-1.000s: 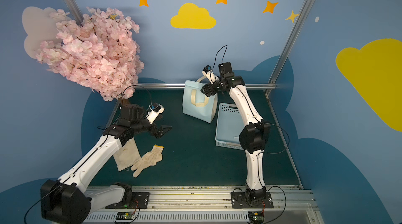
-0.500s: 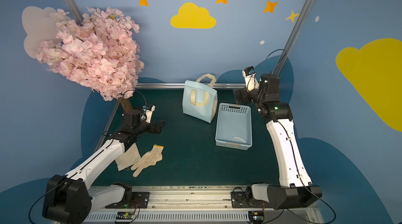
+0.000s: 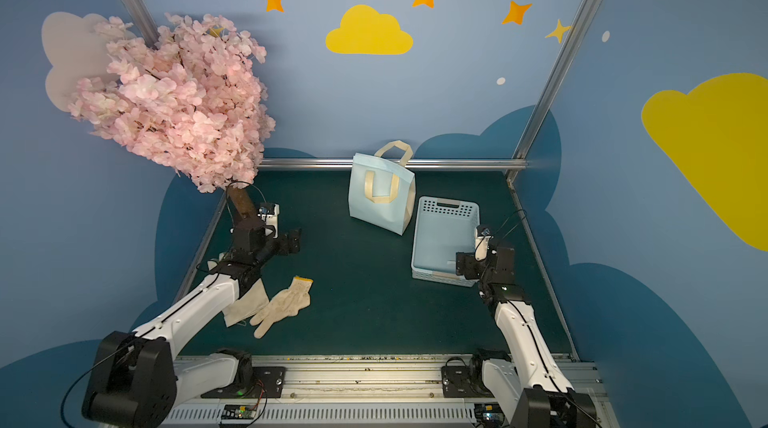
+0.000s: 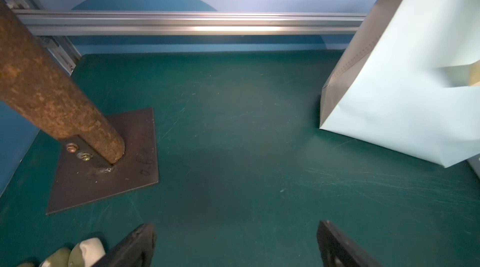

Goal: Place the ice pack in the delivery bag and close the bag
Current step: Reset both arms

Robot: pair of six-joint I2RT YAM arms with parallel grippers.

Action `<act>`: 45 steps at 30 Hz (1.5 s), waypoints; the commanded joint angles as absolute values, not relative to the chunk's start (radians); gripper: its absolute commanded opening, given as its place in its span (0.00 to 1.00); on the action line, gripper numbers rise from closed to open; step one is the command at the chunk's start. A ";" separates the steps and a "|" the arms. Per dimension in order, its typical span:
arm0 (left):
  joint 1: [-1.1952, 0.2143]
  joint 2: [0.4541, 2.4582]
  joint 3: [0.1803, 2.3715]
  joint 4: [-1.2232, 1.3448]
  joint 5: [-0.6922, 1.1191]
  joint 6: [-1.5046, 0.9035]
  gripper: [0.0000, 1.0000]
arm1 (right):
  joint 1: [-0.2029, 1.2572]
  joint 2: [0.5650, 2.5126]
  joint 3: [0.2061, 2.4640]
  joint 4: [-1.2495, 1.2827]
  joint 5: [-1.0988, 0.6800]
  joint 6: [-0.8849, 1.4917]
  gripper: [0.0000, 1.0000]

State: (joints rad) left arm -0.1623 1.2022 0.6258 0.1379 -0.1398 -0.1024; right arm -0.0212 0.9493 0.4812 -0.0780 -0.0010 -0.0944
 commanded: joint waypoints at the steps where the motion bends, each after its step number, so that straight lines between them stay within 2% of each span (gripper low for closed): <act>1: -0.142 1.183 0.589 0.199 -0.173 -0.115 1.00 | -0.032 0.977 0.449 0.140 -0.011 -0.048 0.98; 5: -0.116 1.174 0.557 0.222 -0.166 -0.095 1.00 | -0.037 1.069 0.443 0.210 -0.053 -0.061 0.98; 10: -0.088 1.175 0.531 0.229 -0.151 -0.095 1.00 | -0.037 1.244 0.397 0.503 -0.106 -0.048 0.98; 14: -0.078 1.153 0.491 0.257 -0.140 -0.104 1.00 | -0.027 1.321 0.473 0.465 -0.194 -0.064 0.98; 20: -0.074 1.136 0.442 0.285 -0.141 -0.091 1.00 | 0.004 1.511 0.418 0.776 -0.137 -0.039 0.98; 22: -0.071 1.141 0.418 0.316 -0.138 -0.076 1.00 | 0.003 1.506 0.420 0.760 -0.074 0.032 0.98; 25: -0.061 1.169 0.372 0.416 -0.124 -0.042 1.00 | 0.004 1.477 0.472 0.592 -0.100 -0.032 0.98; 32: -0.023 1.312 0.343 0.697 0.006 0.010 1.00 | 0.011 1.476 0.471 0.597 -0.093 -0.037 0.98; 36: -0.010 1.422 0.376 0.759 0.046 0.049 1.00 | 0.010 1.475 0.471 0.597 -0.091 -0.037 0.98; 39: 0.008 1.561 0.333 0.991 0.062 0.027 1.00 | 0.011 1.476 0.472 0.597 -0.089 -0.038 0.98; 40: 0.018 1.580 0.334 1.007 0.061 0.019 1.00 | 0.012 1.475 0.471 0.597 -0.089 -0.038 0.98; 42: 0.024 1.528 0.379 0.824 0.034 0.005 1.00 | 0.011 1.475 0.471 0.597 -0.089 -0.038 0.98; 45: 0.032 1.545 0.398 0.828 0.027 -0.012 1.00 | 0.015 1.475 0.471 0.597 -0.084 -0.040 0.98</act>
State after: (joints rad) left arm 0.0235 1.5566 0.3687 0.8032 0.0261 0.0067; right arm 0.0048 1.4792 0.4606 0.6548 -0.0891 -0.0410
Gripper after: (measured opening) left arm 0.998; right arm 0.982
